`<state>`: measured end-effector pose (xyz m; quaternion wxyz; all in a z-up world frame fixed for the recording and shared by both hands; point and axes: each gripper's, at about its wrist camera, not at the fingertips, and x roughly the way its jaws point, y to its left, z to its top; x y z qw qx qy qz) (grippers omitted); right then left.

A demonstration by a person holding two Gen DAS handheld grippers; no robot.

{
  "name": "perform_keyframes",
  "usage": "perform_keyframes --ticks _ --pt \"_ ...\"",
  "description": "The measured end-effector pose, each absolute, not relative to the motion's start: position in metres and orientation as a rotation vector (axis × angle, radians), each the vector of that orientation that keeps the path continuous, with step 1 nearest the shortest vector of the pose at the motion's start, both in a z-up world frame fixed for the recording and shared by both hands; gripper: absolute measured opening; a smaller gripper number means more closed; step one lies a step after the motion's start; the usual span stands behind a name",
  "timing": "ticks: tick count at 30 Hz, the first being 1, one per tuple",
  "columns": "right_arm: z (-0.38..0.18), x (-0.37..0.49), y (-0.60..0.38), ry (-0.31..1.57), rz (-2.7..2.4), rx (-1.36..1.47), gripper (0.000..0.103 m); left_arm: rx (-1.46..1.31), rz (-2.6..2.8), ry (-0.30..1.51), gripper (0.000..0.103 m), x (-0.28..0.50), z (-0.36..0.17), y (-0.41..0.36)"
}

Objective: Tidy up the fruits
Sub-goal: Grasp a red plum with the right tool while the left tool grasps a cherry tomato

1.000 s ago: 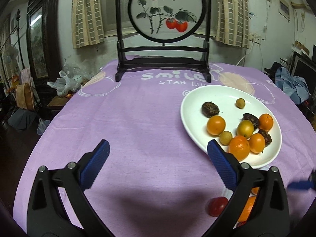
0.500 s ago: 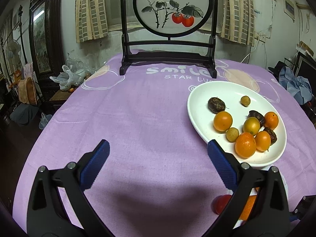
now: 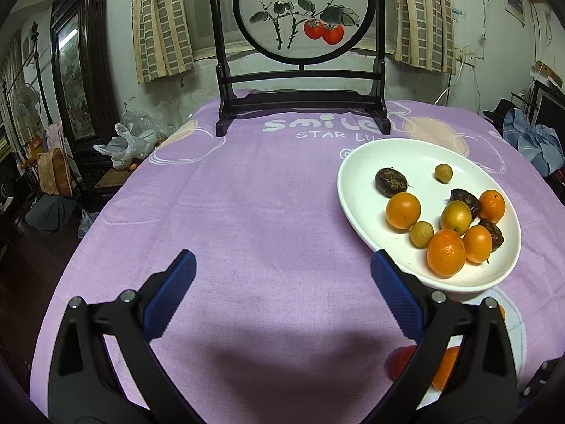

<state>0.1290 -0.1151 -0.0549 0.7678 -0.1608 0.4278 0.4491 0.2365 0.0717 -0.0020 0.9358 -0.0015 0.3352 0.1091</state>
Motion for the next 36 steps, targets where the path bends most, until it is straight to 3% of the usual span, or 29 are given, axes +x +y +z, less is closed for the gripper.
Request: perform_keyframes --ticks 6,14,24,29,33,36 --pt "-0.056 0.132 -0.118 0.939 0.971 -0.334 0.040 0.008 0.228 0.687 0.101 0.237 -0.003 0.071" --pt "-0.027 0.165 -0.165 0.892 0.955 0.008 0.039 0.021 0.202 0.709 0.101 0.233 -0.002 0.069" --pt "-0.021 0.186 -0.193 0.830 0.753 0.118 0.039 0.095 -0.142 0.763 0.100 0.174 -0.012 0.021" --pt "-0.021 0.182 -0.190 0.828 0.744 0.092 0.039 0.156 -0.288 0.820 0.075 0.150 -0.033 -0.015" --pt "-0.021 0.182 -0.191 0.823 0.742 0.089 0.039 0.192 -0.303 0.854 0.066 0.152 -0.041 -0.034" --pt "-0.020 0.180 -0.191 0.821 0.732 0.084 0.039 0.180 -0.304 0.903 0.049 0.159 -0.048 -0.039"
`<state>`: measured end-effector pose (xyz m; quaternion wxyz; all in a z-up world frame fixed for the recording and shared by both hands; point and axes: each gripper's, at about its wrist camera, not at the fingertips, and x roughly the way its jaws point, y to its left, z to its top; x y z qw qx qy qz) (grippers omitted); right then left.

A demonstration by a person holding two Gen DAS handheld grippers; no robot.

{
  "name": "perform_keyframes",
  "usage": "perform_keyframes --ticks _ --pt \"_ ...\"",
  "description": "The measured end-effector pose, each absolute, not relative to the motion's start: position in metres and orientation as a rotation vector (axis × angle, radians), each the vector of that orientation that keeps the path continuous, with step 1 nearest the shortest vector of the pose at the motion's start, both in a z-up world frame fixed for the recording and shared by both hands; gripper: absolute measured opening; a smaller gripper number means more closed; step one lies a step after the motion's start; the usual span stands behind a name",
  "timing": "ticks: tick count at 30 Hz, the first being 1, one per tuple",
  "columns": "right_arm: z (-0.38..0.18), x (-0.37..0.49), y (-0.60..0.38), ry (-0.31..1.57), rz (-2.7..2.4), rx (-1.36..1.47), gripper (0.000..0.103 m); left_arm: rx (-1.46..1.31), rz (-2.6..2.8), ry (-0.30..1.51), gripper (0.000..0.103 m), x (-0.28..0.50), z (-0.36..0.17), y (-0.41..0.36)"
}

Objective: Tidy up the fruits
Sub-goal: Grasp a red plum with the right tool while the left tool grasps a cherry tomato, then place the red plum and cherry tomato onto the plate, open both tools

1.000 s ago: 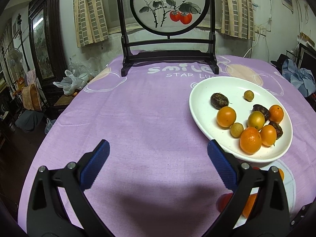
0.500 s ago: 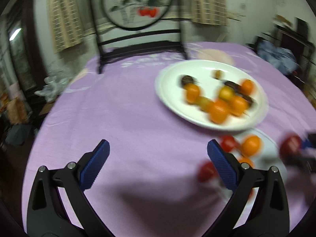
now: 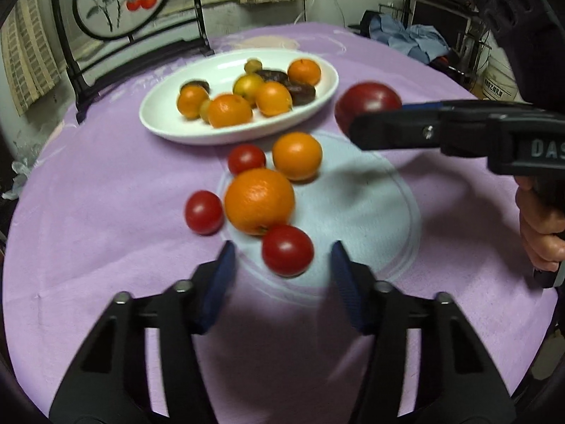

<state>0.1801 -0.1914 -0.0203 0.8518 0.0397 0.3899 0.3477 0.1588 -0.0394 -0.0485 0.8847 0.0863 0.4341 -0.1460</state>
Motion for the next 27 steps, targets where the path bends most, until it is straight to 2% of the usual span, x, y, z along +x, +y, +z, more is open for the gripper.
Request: perform_keyframes --ticks 2,6,9,16,20,27 --pt "-0.021 0.181 -0.191 0.823 0.735 0.084 0.039 0.163 -0.298 0.924 0.040 0.163 -0.051 -0.040" --pt "-0.019 0.178 -0.189 0.818 0.744 0.076 0.039 0.143 -0.287 0.931 0.039 0.166 -0.052 -0.040" --pt "-0.018 0.177 -0.190 0.812 0.744 0.070 0.039 0.137 -0.289 0.941 0.032 0.167 -0.054 -0.040" --pt "-0.016 0.177 -0.193 0.804 0.747 0.075 0.039 0.126 -0.300 0.940 0.031 0.165 -0.053 -0.039" --pt "-0.016 0.179 -0.195 0.795 0.746 0.086 0.039 0.028 -0.375 0.896 0.031 0.160 -0.037 -0.027" --pt "-0.003 0.187 -0.205 0.618 0.613 0.088 0.039 -0.066 -0.341 0.760 0.031 0.180 0.002 -0.010"
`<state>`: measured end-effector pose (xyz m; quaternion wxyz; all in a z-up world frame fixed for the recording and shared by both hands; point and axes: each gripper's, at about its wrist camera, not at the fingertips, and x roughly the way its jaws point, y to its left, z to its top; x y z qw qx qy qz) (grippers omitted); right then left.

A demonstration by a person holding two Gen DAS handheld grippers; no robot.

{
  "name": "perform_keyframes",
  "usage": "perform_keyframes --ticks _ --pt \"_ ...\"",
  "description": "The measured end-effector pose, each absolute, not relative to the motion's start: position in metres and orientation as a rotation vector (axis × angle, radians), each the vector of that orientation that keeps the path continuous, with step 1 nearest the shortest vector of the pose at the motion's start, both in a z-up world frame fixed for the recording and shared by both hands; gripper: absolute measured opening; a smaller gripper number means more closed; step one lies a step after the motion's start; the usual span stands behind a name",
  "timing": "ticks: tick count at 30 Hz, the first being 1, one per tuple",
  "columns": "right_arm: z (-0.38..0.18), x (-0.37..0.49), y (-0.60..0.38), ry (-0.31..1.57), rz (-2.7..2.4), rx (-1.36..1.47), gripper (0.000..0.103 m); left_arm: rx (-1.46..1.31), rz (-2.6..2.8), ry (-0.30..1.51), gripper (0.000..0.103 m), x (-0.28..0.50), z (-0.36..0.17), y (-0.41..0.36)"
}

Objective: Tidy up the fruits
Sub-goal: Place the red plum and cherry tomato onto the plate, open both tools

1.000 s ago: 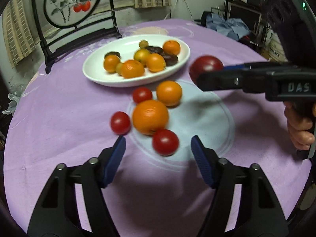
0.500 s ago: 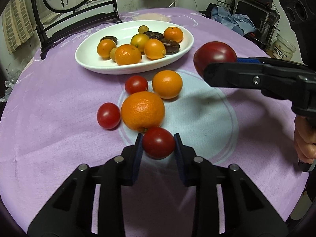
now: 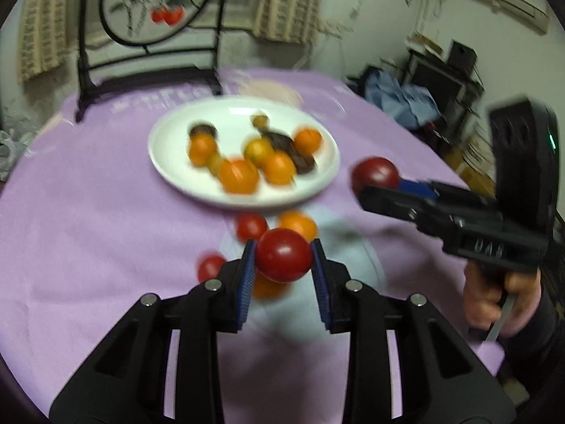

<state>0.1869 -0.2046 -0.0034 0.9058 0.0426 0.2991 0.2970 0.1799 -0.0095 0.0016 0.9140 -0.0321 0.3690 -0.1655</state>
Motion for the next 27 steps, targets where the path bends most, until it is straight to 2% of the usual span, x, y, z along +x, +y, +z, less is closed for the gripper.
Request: perform_keyframes --ticks 6,12,21,22,23,25,27 --pt "-0.004 0.244 -0.203 0.587 0.503 0.139 0.039 -0.041 -0.184 0.696 0.031 0.247 0.025 -0.014" --pt "-0.015 0.293 -0.190 0.623 0.448 0.102 0.039 -0.038 -0.076 0.732 0.031 0.315 0.016 -0.016" --pt "-0.027 0.321 -0.182 0.676 0.458 0.100 0.041 0.019 -0.023 0.763 0.031 0.343 0.003 -0.020" --pt "-0.027 0.321 -0.182 0.677 0.463 0.100 0.042 0.025 -0.020 0.762 0.032 0.343 0.003 -0.020" --pt "-0.025 0.319 -0.182 0.673 0.465 0.099 0.043 0.031 -0.012 0.759 0.042 0.342 0.004 -0.020" --pt "-0.020 0.313 -0.182 0.656 0.471 0.097 0.044 0.037 0.008 0.737 0.052 0.338 0.010 -0.020" --pt "-0.013 0.307 -0.183 0.635 0.476 0.096 0.044 0.033 0.009 0.728 0.052 0.333 0.016 -0.019"
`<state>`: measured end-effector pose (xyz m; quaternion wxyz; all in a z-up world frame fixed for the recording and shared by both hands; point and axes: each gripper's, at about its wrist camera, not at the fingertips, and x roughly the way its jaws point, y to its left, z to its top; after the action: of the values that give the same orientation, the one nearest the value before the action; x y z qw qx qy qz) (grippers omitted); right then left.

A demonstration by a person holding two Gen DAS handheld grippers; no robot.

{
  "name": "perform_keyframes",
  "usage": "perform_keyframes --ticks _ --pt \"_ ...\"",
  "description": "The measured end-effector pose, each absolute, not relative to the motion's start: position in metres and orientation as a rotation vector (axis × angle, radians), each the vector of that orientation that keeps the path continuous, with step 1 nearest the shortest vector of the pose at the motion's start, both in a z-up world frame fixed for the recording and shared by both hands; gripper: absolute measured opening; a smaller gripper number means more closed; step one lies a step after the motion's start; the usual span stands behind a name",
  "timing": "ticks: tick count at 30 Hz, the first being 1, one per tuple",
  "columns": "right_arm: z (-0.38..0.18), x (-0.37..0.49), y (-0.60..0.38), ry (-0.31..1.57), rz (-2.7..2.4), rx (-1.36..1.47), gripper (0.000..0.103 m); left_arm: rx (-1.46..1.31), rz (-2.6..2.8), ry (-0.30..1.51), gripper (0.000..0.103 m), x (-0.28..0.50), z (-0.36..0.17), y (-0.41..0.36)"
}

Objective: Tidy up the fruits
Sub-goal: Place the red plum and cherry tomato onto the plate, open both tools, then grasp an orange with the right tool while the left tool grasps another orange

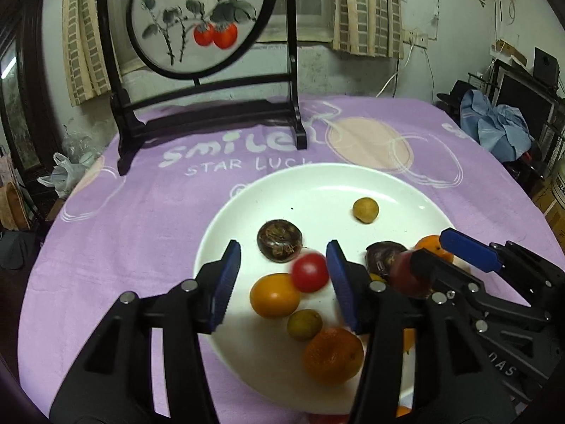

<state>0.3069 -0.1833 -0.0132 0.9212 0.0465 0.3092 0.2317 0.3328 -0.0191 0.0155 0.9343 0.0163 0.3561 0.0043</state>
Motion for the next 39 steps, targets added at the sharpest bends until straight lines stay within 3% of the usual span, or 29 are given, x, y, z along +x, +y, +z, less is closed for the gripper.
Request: perform_keyframes --ticks 6,10,14,24,39 --pt "-0.003 0.288 -0.186 0.608 0.493 0.099 0.047 0.050 0.020 0.672 0.067 0.310 0.033 -0.019" --pt "0.000 0.271 -0.183 0.600 0.508 0.077 0.048 0.077 0.017 0.652 0.087 0.290 0.033 -0.016" --pt "-0.005 0.250 -0.179 0.632 0.557 0.063 0.049 0.047 0.045 0.648 0.095 0.269 0.027 0.012" --pt "-0.024 0.208 -0.152 0.737 0.656 -0.065 0.049 -0.126 0.228 0.724 0.098 0.247 0.002 0.092" --pt "-0.053 0.213 -0.148 0.856 0.650 -0.092 0.049 -0.099 0.202 0.704 0.098 0.236 0.005 0.082"
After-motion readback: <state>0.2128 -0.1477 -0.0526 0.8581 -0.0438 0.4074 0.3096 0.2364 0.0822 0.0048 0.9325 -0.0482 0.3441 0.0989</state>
